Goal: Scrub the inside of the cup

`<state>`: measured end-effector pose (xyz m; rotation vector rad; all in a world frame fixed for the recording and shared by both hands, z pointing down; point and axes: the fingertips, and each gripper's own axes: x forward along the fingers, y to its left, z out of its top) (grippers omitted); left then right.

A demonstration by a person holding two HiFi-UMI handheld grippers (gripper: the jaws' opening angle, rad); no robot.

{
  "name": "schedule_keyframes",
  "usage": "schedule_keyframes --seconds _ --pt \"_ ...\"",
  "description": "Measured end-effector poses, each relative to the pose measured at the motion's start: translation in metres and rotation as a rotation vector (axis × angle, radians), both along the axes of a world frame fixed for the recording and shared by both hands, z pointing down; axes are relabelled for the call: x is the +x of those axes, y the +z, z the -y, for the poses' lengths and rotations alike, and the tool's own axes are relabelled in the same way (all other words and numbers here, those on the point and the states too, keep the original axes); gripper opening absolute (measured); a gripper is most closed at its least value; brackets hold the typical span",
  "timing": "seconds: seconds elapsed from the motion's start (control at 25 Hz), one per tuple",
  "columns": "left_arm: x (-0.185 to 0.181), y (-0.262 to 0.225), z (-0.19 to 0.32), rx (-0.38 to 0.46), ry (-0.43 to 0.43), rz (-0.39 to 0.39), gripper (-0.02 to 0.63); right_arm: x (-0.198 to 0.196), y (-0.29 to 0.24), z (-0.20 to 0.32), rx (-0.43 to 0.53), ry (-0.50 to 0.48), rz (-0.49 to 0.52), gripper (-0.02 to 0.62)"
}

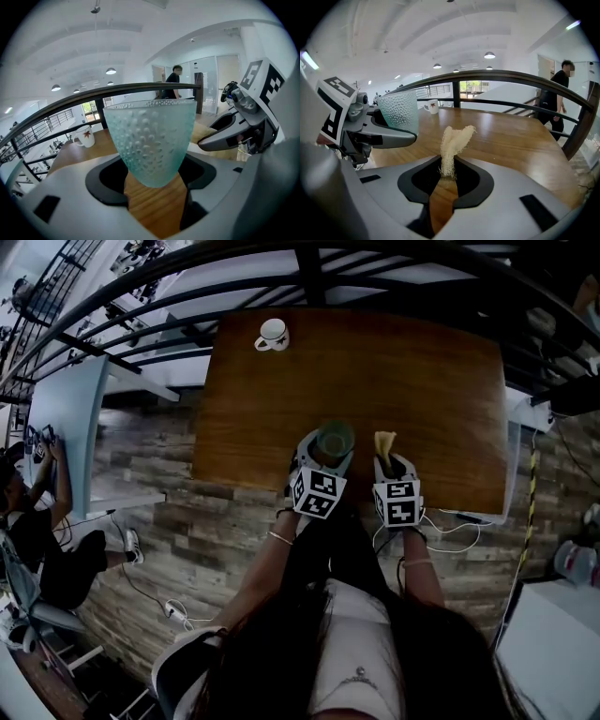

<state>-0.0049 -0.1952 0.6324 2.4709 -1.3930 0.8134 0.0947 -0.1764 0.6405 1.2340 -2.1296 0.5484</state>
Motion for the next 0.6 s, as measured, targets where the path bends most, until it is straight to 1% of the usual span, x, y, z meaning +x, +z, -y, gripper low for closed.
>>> schedule_keyframes --seconds 0.36,0.6 --pt "-0.001 -0.024 -0.002 0.035 0.017 0.006 0.339 -0.01 -0.035 0.001 0.054 -0.007 0.057 0.087" --pt "-0.003 -0.042 -0.001 0.069 0.032 0.02 0.339 -0.015 -0.057 0.0 0.091 -0.025 0.066 0.087"
